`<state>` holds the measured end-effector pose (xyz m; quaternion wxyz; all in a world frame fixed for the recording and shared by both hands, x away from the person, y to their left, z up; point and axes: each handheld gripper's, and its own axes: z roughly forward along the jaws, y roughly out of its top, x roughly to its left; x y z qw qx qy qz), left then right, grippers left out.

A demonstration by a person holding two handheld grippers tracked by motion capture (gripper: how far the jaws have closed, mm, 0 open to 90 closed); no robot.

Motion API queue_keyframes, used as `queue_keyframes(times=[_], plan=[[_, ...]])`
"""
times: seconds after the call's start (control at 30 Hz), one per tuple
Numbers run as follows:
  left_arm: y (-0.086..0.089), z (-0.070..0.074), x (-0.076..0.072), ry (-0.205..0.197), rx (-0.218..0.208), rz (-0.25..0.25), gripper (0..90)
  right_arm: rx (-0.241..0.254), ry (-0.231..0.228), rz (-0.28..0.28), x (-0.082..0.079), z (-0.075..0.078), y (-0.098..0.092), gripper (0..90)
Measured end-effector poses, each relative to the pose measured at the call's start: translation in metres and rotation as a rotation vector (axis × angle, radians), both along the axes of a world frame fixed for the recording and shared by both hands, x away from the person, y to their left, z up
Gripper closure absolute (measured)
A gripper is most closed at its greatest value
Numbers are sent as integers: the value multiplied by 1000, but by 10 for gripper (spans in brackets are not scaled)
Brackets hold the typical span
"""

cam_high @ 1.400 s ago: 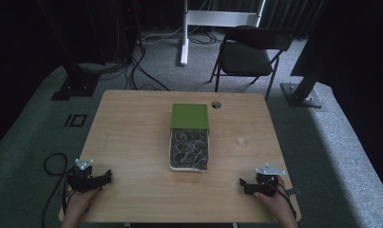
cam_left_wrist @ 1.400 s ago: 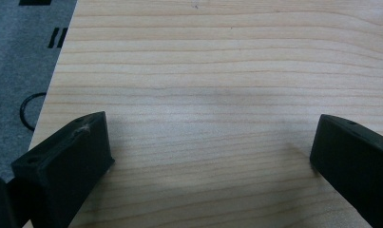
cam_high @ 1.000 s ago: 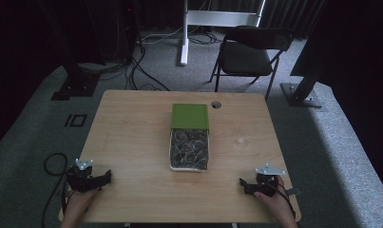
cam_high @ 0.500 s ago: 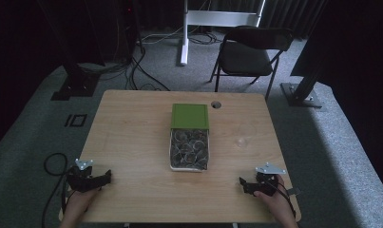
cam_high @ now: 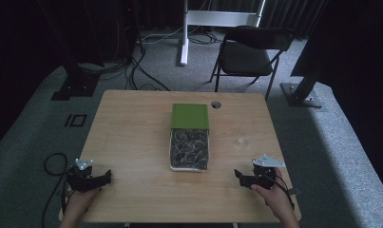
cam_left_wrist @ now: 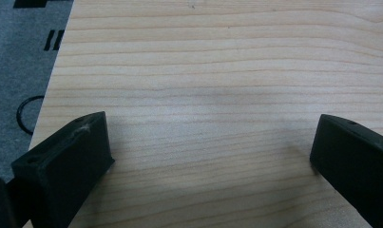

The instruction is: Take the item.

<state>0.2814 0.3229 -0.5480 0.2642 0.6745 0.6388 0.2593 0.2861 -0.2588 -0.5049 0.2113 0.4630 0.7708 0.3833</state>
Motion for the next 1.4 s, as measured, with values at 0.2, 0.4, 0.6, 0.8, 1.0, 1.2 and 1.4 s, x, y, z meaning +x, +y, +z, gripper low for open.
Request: queue_keyframes(times=[0.2,0.4,0.6,0.8,1.0,1.2,1.4], plan=[[0,0,0,0,0,0,3,21,-34,35,2,16,13,138],[0,0,0,0,0,0,3,28,-55,62,6,29,24,142],[0,0,0,1,0,-2,3,47,-88,91,8,42,37,147],[0,0,0,2,1,-2,3,52,-108,131,13,52,52,149],[0,0,0,0,-1,-1,3,57,-121,165,17,59,65,158],[0,0,0,0,-1,-1,3,68,-126,196,20,63,79,158],[0,0,0,0,-1,-1,3,72,-128,236,22,64,98,162]])
